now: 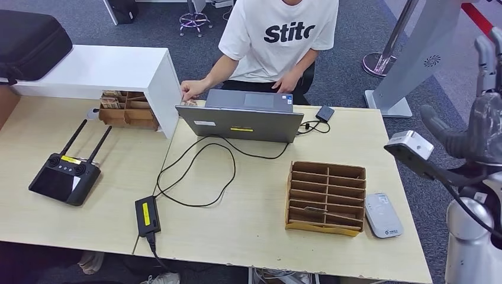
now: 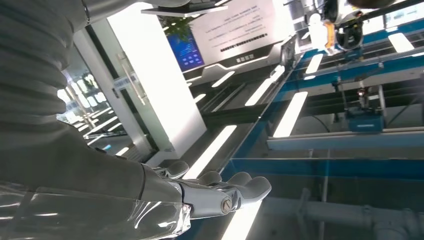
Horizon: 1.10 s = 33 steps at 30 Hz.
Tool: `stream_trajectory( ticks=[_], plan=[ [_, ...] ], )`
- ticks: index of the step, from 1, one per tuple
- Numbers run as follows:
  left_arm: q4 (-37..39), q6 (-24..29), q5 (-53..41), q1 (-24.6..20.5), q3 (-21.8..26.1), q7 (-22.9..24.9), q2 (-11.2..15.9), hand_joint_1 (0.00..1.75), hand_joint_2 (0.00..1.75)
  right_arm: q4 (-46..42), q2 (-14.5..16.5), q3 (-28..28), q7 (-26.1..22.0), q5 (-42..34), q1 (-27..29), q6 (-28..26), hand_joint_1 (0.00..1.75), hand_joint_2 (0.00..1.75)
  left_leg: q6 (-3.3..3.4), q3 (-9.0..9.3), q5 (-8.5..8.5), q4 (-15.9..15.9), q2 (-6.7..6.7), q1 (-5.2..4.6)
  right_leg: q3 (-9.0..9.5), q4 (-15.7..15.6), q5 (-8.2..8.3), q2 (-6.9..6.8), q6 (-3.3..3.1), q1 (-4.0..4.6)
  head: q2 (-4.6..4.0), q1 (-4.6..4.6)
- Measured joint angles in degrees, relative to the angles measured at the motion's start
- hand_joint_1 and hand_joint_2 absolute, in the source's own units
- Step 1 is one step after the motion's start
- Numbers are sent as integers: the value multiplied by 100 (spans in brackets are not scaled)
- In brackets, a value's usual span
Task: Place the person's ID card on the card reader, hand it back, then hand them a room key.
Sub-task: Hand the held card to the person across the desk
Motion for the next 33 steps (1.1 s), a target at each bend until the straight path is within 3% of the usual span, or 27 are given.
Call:
stream_trajectory(
  ticks=[7,17,26,33],
  plan=[
    [0,3,0,11,107,-47,-33,0,175,-481,-21,-26,47,442,922,-600,0,175,1,-1,-1,0,0,1,0,0,-1,0,0,1,0,1],
    [0,19,0,20,276,-120,-101,0,175,-1221,100,-205,-6,308,2020,-1081,0,175,2,-4,-1,-1,1,1,-1,0,-2,-1,1,0,0,1],
    [0,19,0,20,348,-120,-136,0,175,-1453,219,-288,-59,237,2263,-1099,0,175,2,-2,0,0,2,1,-1,0,-1,1,0,1,0,1],
    [0,38,0,22,452,-195,-140,0,175,-1806,544,-386,-332,-215,2620,-1294,0,175,2,-3,-1,-1,1,1,-3,0,-2,0,0,1,0,1]
  ],
)
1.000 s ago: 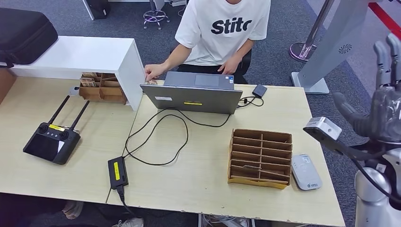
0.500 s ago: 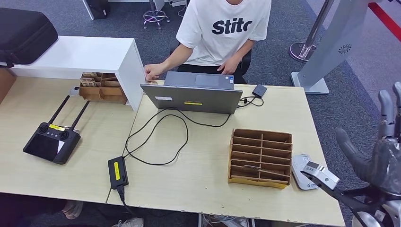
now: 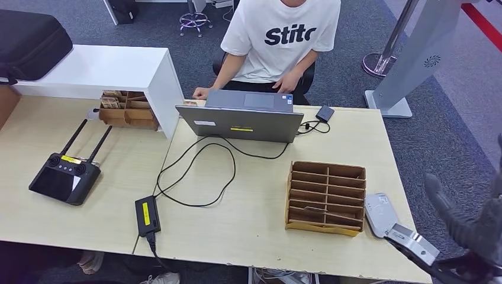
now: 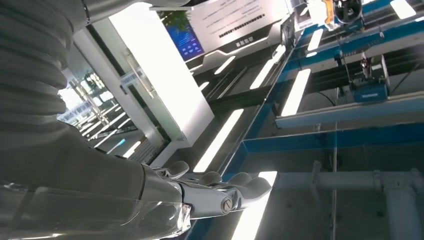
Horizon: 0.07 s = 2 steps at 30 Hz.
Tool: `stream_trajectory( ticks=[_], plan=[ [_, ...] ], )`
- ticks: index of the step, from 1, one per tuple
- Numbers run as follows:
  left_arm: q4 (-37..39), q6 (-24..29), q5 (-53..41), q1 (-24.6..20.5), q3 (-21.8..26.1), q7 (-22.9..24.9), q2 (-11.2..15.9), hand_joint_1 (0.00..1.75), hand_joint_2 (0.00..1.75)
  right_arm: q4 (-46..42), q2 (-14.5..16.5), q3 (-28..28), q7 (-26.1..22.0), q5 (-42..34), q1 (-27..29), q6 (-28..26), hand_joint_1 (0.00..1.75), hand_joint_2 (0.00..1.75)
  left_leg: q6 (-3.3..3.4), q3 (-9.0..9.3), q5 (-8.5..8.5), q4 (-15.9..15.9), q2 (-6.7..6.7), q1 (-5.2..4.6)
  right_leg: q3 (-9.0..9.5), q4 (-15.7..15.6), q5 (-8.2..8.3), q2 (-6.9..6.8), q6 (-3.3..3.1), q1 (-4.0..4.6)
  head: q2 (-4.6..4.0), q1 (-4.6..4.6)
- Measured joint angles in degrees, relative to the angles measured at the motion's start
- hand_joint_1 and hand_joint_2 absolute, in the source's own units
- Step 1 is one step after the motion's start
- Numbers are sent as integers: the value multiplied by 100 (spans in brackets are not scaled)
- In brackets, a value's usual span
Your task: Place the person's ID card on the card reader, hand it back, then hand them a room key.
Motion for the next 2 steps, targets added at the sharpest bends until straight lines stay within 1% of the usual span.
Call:
stream_trajectory(
  ticks=[2],
  plan=[
    [0,9,0,0,34,-15,0,0,175,-93,75,-10,-51,-55,86,-33,0,175,0,0,0,0,0,0,-1,0,0,1,0,0,0,-1]
  ],
)
